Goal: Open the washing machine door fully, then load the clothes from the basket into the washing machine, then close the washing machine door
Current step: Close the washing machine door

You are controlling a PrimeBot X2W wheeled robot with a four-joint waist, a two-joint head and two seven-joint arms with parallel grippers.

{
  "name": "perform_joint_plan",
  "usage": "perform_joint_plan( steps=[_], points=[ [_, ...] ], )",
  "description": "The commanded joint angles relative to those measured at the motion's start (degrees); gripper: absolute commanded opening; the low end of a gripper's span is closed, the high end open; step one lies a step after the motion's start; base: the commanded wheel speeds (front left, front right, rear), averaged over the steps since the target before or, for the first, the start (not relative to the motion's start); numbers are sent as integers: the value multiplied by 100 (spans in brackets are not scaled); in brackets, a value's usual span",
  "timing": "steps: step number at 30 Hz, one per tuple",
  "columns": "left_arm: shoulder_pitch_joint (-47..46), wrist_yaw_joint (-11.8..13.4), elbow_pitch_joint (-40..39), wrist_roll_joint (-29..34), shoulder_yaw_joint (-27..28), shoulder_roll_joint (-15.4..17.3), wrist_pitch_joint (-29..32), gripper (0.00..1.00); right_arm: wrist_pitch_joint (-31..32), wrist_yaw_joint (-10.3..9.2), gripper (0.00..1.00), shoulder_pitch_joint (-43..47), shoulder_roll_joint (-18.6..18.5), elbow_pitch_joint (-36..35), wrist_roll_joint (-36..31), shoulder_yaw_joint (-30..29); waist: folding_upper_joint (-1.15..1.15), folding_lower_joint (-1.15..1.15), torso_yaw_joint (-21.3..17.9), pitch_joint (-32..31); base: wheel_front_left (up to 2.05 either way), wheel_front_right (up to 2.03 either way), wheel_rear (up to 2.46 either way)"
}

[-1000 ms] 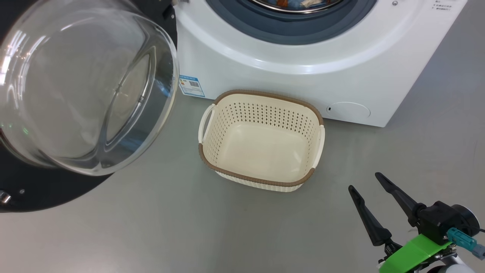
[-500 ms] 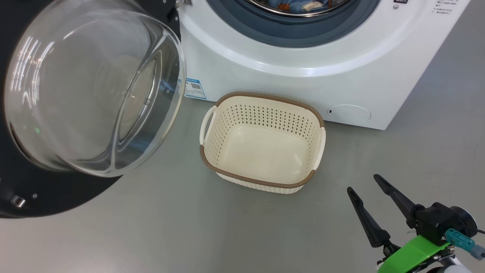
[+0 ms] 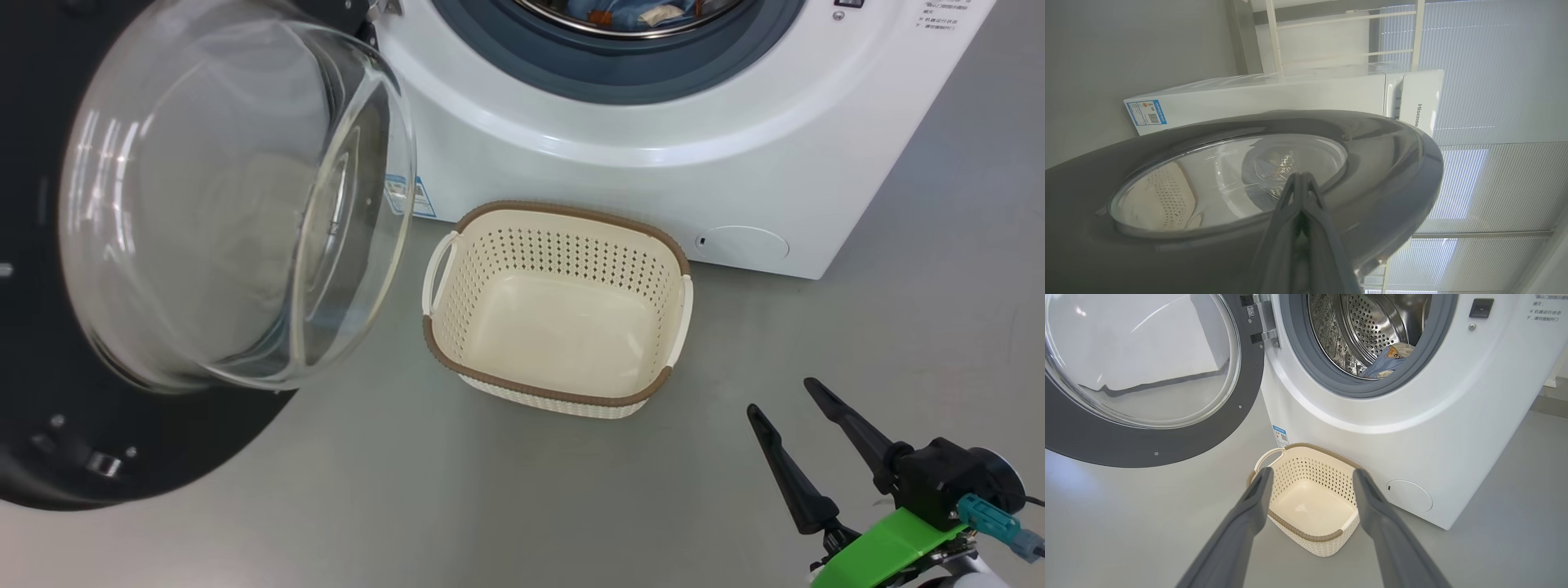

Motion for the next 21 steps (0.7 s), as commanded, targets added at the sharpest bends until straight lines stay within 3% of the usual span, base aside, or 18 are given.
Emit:
perform_joint_plan(
  steps=[1, 21],
  points=[
    [47, 65, -272, -103, 57, 208, 174, 0, -70, 9, 100, -100, 4, -103, 32, 142, 0, 0, -1, -7, 0, 0, 0],
    [-41, 307, -1346, -758, -151, -198, 854, 0, -283, 9, 100, -200, 119, 146, 78, 233, 0, 0, -374, 37, 0, 0, 0]
  ],
)
